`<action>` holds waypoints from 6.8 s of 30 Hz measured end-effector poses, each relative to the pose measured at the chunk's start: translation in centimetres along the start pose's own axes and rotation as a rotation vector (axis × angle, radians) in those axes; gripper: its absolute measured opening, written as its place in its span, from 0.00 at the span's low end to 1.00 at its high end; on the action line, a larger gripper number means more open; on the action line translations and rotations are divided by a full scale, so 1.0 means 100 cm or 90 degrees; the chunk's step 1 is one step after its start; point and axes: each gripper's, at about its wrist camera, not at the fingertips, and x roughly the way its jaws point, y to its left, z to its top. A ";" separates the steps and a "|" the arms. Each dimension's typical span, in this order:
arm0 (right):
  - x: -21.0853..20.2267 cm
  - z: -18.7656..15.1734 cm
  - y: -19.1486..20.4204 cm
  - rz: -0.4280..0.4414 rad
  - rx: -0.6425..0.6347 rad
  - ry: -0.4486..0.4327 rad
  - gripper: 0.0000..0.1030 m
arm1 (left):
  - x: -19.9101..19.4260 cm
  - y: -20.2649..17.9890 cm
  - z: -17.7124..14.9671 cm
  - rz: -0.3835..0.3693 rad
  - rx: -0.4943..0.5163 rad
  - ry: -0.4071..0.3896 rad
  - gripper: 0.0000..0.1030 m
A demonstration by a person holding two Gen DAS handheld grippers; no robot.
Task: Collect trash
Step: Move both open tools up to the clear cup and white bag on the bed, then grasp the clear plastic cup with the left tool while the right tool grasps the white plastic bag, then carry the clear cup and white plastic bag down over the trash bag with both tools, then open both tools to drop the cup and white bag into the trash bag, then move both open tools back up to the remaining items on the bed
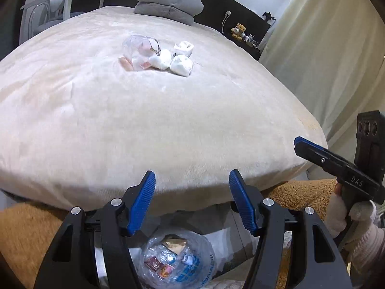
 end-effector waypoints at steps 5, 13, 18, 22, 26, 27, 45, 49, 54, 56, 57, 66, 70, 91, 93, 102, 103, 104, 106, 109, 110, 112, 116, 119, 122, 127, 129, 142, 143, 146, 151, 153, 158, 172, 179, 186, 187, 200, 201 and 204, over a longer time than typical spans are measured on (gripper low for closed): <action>0.050 0.057 -0.019 0.031 0.005 0.040 0.56 | 0.018 0.017 0.065 0.043 0.075 -0.011 0.82; 0.122 0.117 -0.042 0.048 -0.001 0.076 0.68 | 0.061 0.057 0.139 0.064 0.168 -0.006 0.82; 0.159 0.136 -0.046 0.063 -0.009 0.087 0.75 | 0.091 0.083 0.164 0.056 0.215 -0.009 0.89; 0.187 0.145 -0.046 0.065 -0.021 0.098 0.75 | 0.104 0.101 0.183 0.066 0.245 -0.021 0.94; 0.204 0.151 -0.041 0.070 -0.049 0.095 0.75 | 0.119 0.104 0.192 0.043 0.285 -0.013 0.94; 0.210 0.152 -0.042 0.069 -0.050 0.095 0.75 | 0.125 0.103 0.193 0.038 0.297 -0.008 0.94; 0.227 0.166 -0.044 0.109 -0.065 0.098 0.54 | 0.144 0.103 0.205 0.039 0.265 -0.011 0.72; 0.201 0.165 -0.037 0.103 -0.056 0.094 0.54 | 0.122 0.087 0.202 0.038 0.255 -0.031 0.72; 0.149 0.163 -0.023 0.101 -0.041 0.060 0.54 | 0.078 0.057 0.197 0.043 0.256 -0.078 0.72; 0.125 0.161 -0.016 0.096 -0.040 0.030 0.54 | 0.059 0.044 0.191 0.043 0.256 -0.102 0.72; 0.112 0.158 -0.014 0.098 -0.037 0.015 0.54 | 0.051 0.040 0.188 0.039 0.252 -0.112 0.72; 0.020 0.097 -0.004 0.084 -0.020 -0.102 0.54 | -0.020 0.012 0.120 -0.010 0.186 -0.183 0.72; 0.002 0.055 0.003 0.033 -0.005 -0.116 0.54 | -0.046 -0.002 0.083 -0.048 0.160 -0.224 0.72; -0.073 -0.083 0.041 -0.020 0.058 -0.133 0.54 | -0.102 -0.026 -0.065 -0.088 0.037 -0.222 0.72; -0.073 -0.093 0.045 -0.024 0.057 -0.121 0.54 | -0.100 -0.035 -0.078 -0.092 0.050 -0.201 0.72; -0.079 -0.128 0.049 0.035 0.086 -0.058 0.54 | -0.084 -0.057 -0.111 -0.085 0.074 -0.094 0.72; -0.079 -0.131 0.048 0.036 0.089 -0.054 0.54 | -0.081 -0.057 -0.111 -0.084 0.068 -0.082 0.72; -0.080 -0.132 0.047 0.037 0.093 -0.051 0.54 | -0.077 -0.057 -0.112 -0.086 0.061 -0.066 0.72; -0.081 -0.133 0.043 0.031 0.100 -0.048 0.54 | -0.070 -0.058 -0.116 -0.085 0.058 -0.035 0.72; -0.076 -0.133 0.034 0.025 0.120 -0.025 0.54 | -0.058 -0.062 -0.123 -0.077 0.073 0.003 0.72; -0.075 -0.134 0.033 0.025 0.124 -0.020 0.54 | -0.055 -0.063 -0.124 -0.070 0.072 0.012 0.72; -0.070 -0.135 0.028 0.019 0.136 -0.005 0.54 | -0.046 -0.059 -0.125 -0.063 0.058 0.039 0.72; -0.055 -0.137 0.018 0.020 0.162 0.042 0.54 | -0.031 -0.048 -0.127 -0.060 0.026 0.086 0.72; -0.037 -0.143 0.008 0.015 0.183 0.098 0.54 | -0.014 -0.039 -0.127 -0.054 -0.003 0.124 0.72; -0.020 -0.148 0.001 0.013 0.208 0.152 0.54 | 0.007 -0.032 -0.128 -0.041 -0.024 0.180 0.72; 0.019 -0.156 -0.009 0.004 0.240 0.258 0.54 | 0.037 -0.025 -0.133 -0.020 -0.039 0.253 0.72; 0.036 -0.161 -0.013 0.013 0.262 0.297 0.54 | 0.048 -0.025 -0.136 -0.006 -0.033 0.280 0.72; 0.099 -0.191 -0.031 -0.001 0.373 0.449 0.54 | 0.108 -0.005 -0.159 -0.015 -0.095 0.456 0.72; 0.101 -0.192 -0.034 -0.003 0.381 0.455 0.54 | 0.112 -0.005 -0.161 -0.018 -0.099 0.468 0.72; 0.111 -0.199 -0.040 -0.006 0.410 0.481 0.54 | 0.120 -0.004 -0.166 -0.021 -0.117 0.495 0.72; 0.127 -0.209 -0.044 -0.011 0.428 0.530 0.54 | 0.136 0.002 -0.173 -0.016 -0.157 0.533 0.72; 0.131 -0.211 -0.048 -0.011 0.439 0.545 0.54 | 0.139 0.003 -0.176 -0.010 -0.159 0.550 0.72; 0.137 -0.219 -0.054 -0.017 0.467 0.569 0.54 | 0.146 0.005 -0.183 -0.008 -0.166 0.585 0.72; 0.140 -0.227 -0.058 -0.026 0.504 0.565 0.64 | 0.149 0.009 -0.186 -0.004 -0.182 0.589 0.78; 0.129 -0.217 -0.064 -0.019 0.522 0.516 0.71 | 0.138 0.003 -0.176 0.016 -0.154 0.550 0.92; 0.108 -0.197 -0.051 0.010 0.481 0.440 0.71 | 0.107 -0.004 -0.157 0.014 -0.131 0.436 0.92; 0.104 -0.193 -0.047 0.014 0.464 0.426 0.71 | 0.103 -0.006 -0.155 0.011 -0.131 0.421 0.92; -0.003 -0.148 -0.016 0.045 0.315 0.121 0.71 | 0.003 -0.029 -0.127 -0.039 -0.042 0.106 0.92; -0.013 -0.145 -0.012 0.037 0.297 0.092 0.71 | -0.005 -0.032 -0.127 -0.042 -0.034 0.082 0.92; -0.041 -0.139 0.000 0.031 0.244 0.022 0.71 | -0.023 -0.038 -0.123 -0.036 -0.016 0.032 0.92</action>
